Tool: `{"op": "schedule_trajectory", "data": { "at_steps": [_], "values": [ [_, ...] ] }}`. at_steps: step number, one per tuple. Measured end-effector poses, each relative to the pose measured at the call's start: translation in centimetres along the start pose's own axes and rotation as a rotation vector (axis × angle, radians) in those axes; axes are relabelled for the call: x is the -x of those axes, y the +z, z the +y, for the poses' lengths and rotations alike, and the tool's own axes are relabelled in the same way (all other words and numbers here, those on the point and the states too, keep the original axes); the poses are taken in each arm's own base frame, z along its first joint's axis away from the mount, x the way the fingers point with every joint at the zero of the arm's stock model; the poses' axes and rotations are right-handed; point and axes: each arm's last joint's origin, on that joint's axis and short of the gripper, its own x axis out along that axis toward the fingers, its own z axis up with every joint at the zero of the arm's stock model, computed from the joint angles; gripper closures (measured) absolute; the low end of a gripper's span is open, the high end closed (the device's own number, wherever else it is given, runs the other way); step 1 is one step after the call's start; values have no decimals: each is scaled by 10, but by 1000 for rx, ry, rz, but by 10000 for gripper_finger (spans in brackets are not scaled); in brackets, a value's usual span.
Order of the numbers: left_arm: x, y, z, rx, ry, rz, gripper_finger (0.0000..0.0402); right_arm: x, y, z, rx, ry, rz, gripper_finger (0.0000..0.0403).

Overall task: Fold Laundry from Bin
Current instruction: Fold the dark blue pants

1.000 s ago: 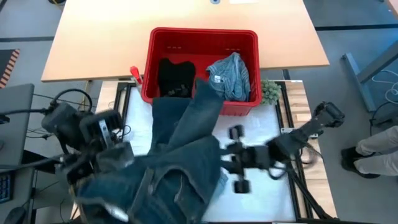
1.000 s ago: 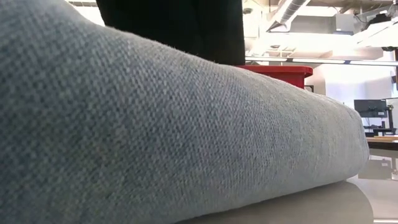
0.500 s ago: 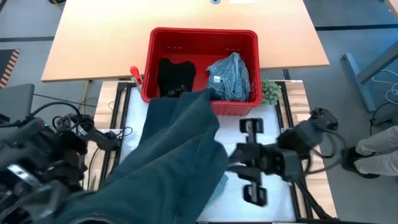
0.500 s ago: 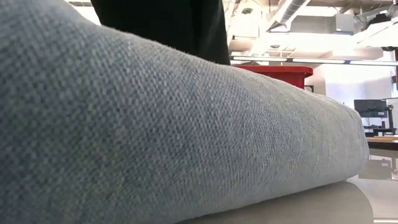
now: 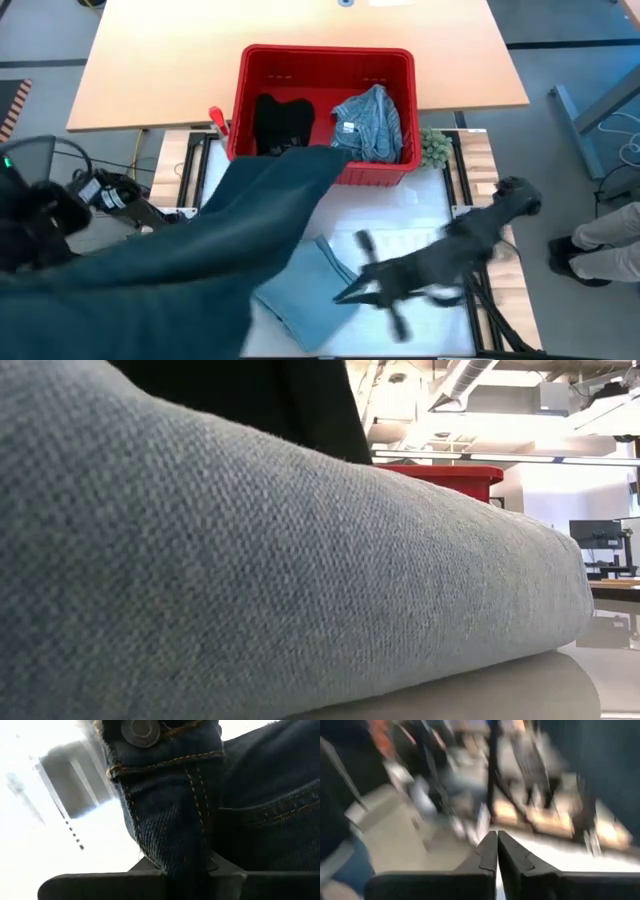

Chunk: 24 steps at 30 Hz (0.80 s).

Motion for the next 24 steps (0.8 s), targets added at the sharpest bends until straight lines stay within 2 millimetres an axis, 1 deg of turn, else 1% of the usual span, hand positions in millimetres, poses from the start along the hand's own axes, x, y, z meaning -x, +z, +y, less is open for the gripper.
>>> {"op": "schedule_trajectory", "data": {
  "at_steps": [2,4,6,8,10,12,14,17,19,20,21,22,24],
  "values": [
    [2,5,11,125,28,-75,394,-33,-22,-11,-7,-60,119,381],
    [3,10,14,230,17,-143,394,-65,-38,-25,-3,-111,156,387],
    [3,16,11,296,2,-181,394,-92,-40,-47,-11,-153,85,387],
    [1,23,5,362,-16,-197,394,-116,-40,-69,-17,-183,-24,384],
    [0,30,1,421,-25,-217,394,-142,-45,-90,-18,-204,-141,377],
    [-1,37,-3,457,-26,-236,394,-168,-57,-105,6,-214,-225,376],
    [-2,46,-9,471,-34,-256,394,-188,-69,-115,74,-246,-297,382],
    [-3,59,-16,461,-49,-264,394,-203,-61,-117,211,-355,-407,387],
    [-3,65,-18,450,-52,-254,394,-206,-45,-115,311,-461,-452,387],
    [-3,68,-18,446,-54,-250,394,-207,-38,-111,363,-497,-473,387],
    [-2,71,-19,450,-57,-250,394,-205,-35,-107,420,-536,-520,387],
    [-2,73,-19,451,-63,-250,394,-197,-32,-104,471,-601,-623,386],
    [-2,76,-19,458,-69,-239,394,-183,-26,-92,520,-766,-702,384]
  ]
}}
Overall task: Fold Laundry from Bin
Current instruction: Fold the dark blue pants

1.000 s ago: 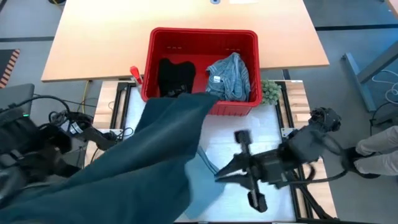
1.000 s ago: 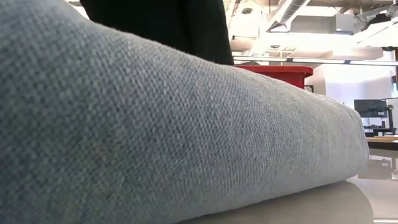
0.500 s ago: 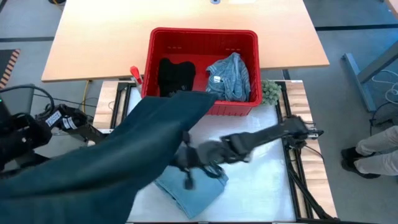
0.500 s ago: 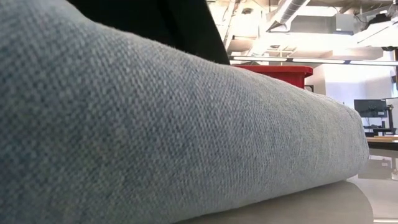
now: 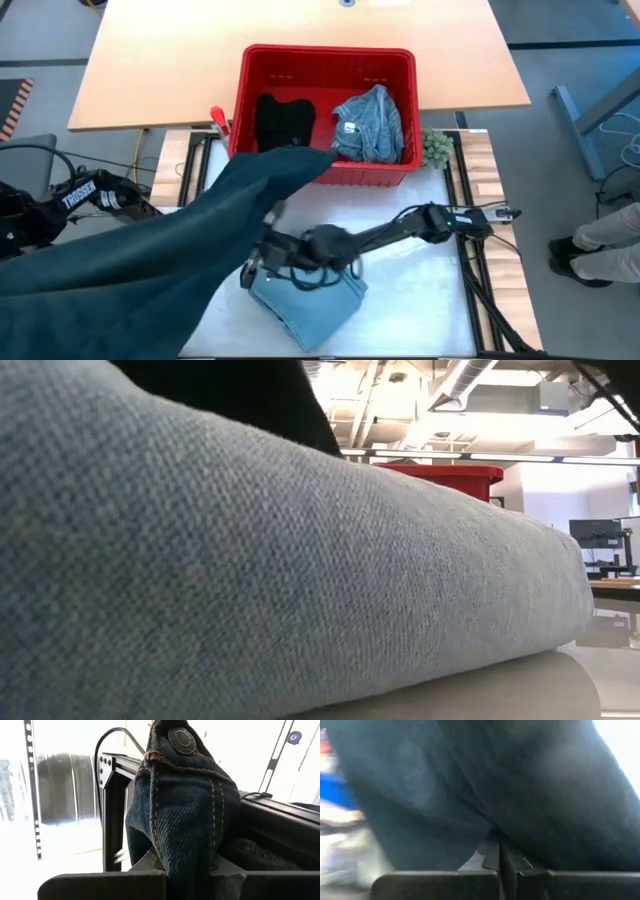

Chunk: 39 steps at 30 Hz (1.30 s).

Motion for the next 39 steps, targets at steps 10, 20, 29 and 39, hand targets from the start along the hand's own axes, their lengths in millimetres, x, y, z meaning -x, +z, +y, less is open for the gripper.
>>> {"op": "schedule_trajectory", "data": {
  "at_steps": [10,20,29,39],
  "values": [
    [0,0,-3,-1,2,48,394,42,119,-28,316,-253,208,384],
    [0,-3,-2,-14,0,73,393,101,218,-35,324,-137,13,385],
    [3,-16,11,-66,113,149,394,83,180,-33,211,-179,348,385],
    [28,-56,70,-446,471,561,395,33,160,-126,267,-302,422,385]
  ]
}}
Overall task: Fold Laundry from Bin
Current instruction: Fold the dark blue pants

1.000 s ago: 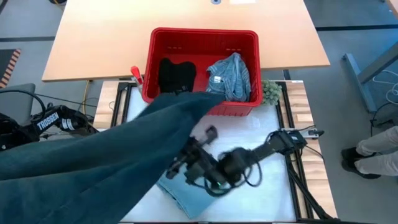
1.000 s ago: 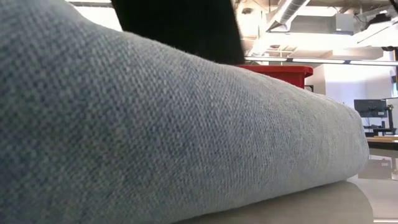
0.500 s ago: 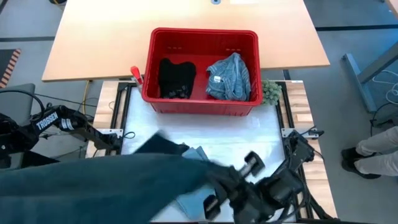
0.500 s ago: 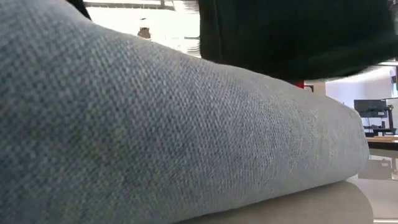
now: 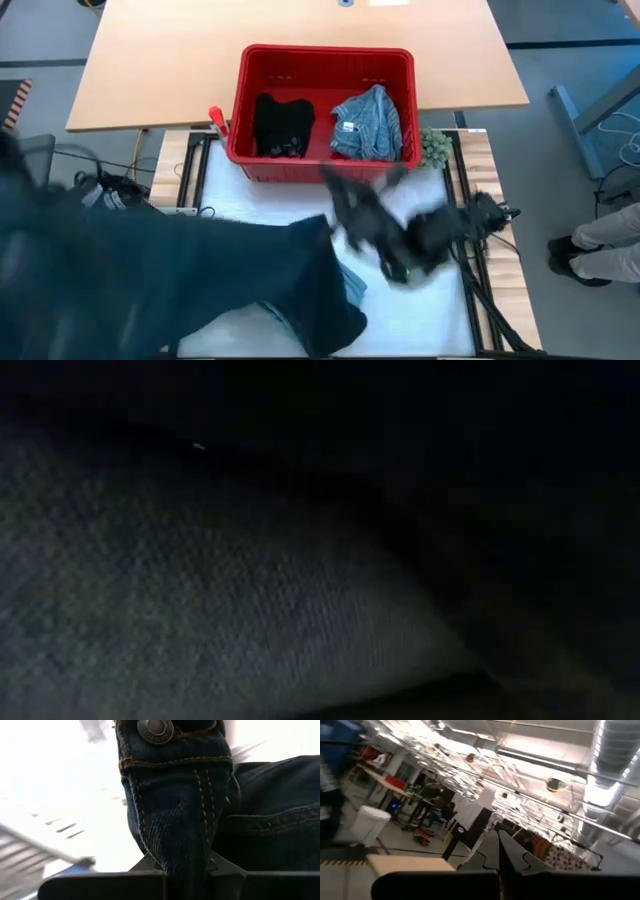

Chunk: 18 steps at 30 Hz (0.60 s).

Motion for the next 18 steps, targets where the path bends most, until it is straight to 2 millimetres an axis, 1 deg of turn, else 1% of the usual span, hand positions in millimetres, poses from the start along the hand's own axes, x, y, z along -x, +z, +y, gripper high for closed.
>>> {"op": "schedule_trajectory", "data": {
  "at_steps": [2,4,5,6,8,9,10,12,14,15,16,17,18],
  "values": [
    [-3,-9,23,-60,78,65,395,-25,-10,-11,-9,-3,-34,385],
    [-5,-17,39,-113,134,124,395,-46,-20,-24,-15,8,-55,385],
    [-6,-20,45,-139,155,152,395,-56,-25,-36,-36,3,-45,385],
    [-6,-24,52,-164,178,185,395,-64,-28,-52,-67,-3,-29,385],
    [-7,-32,61,-211,211,260,395,-71,-32,-87,-165,26,-14,385],
    [-7,-35,65,-229,231,298,395,-72,-34,-100,-227,87,-22,385],
    [-7,-39,71,-244,254,335,395,-71,-37,-110,-288,177,-33,385],
    [-5,-42,85,-264,309,402,395,-64,-41,-121,-403,368,-21,385],
    [-3,-42,99,-281,349,448,395,-51,-46,-119,-475,616,45,385],
    [-2,-42,104,-278,367,461,395,-43,-50,-113,-499,749,96,385],
    [-1,-42,108,-274,384,468,395,-37,-54,-102,-508,866,156,385],
    [-1,-43,109,-263,395,472,394,-30,-57,-86,-507,962,214,385],
    [-1,-43,111,-252,408,469,394,-24,-62,-67,-486,1009,271,385]
  ]
}}
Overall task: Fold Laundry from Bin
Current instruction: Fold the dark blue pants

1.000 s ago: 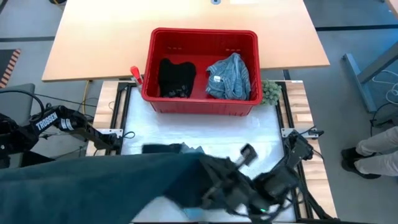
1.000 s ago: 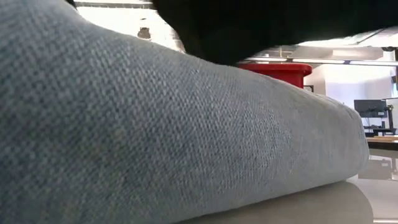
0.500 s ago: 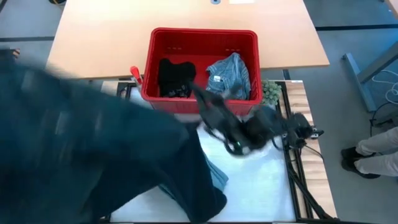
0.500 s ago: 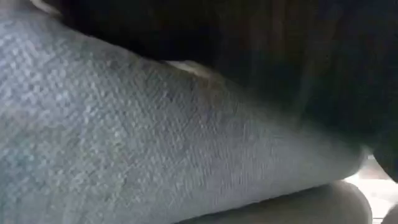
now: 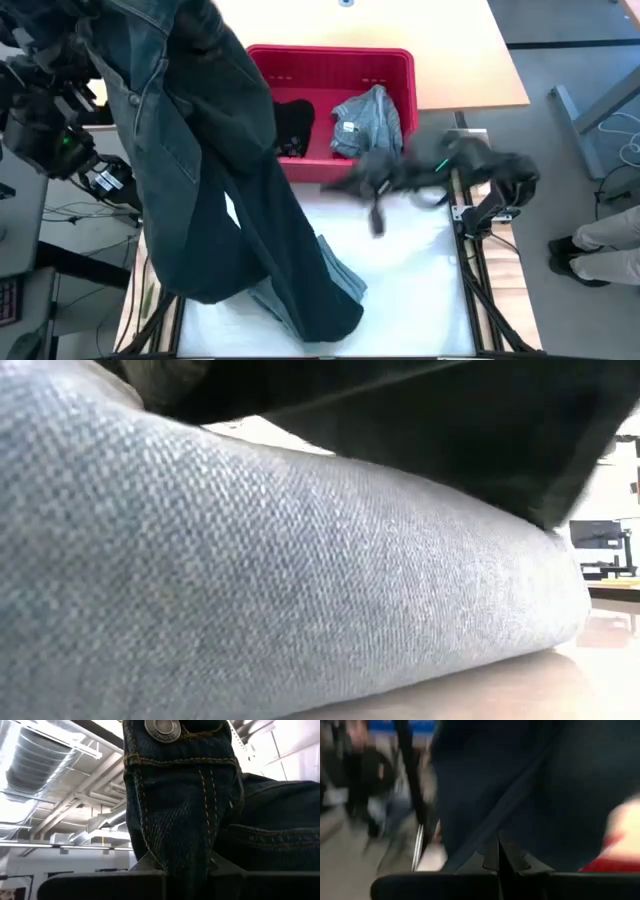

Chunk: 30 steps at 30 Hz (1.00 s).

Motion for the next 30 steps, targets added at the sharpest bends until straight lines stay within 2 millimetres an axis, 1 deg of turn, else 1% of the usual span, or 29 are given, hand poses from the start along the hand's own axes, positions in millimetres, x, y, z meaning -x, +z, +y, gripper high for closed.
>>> {"op": "schedule_trajectory", "data": {
  "at_steps": [1,3,5,7,10,13,15,17,19,21,23,24,26,27,29,30],
  "values": [
    [-1,-1,0,3,3,-2,393,-14,-13,8,7,16,72,385],
    [-1,-1,-2,3,-4,-11,393,-48,-42,19,13,23,193,385],
    [-2,-2,-8,4,-27,-27,393,-83,-70,22,5,22,268,385],
    [-2,-2,-13,8,-45,-43,393,-116,-90,16,-28,50,273,385],
    [-2,-2,-18,49,-58,-77,393,-155,-109,1,-50,91,228,385],
    [-2,-2,-23,129,-91,-106,393,-188,-131,-21,12,-18,203,385],
    [-2,-2,-27,182,-139,-127,393,-204,-141,-36,106,-163,171,385],
    [-1,-2,-32,251,-183,-149,393,-212,-138,-50,218,-345,89,385],
    [-1,-1,-32,312,-205,-174,393,-209,-117,-62,317,-524,-74,385],
    [-1,0,-31,337,-214,-202,393,-198,-91,-72,334,-661,-309,385],
    [-1,1,-29,331,-208,-214,393,-179,-67,-79,280,-731,-522,385],
    [-1,1,-29,320,-201,-215,393,-170,-59,-82,245,-742,-585,385],
    [-1,1,-29,295,-197,-211,393,-159,-49,-83,171,-719,-611,385],
    [-1,0,-29,287,-195,-207,393,-155,-47,-83,141,-694,-574,385],
    [-1,0,-30,268,-192,-202,393,-156,-51,-79,110,-642,-463,385],
    [-1,0,-29,255,-190,-204,393,-157,-54,-77,113,-649,-431,385]
  ]
}}
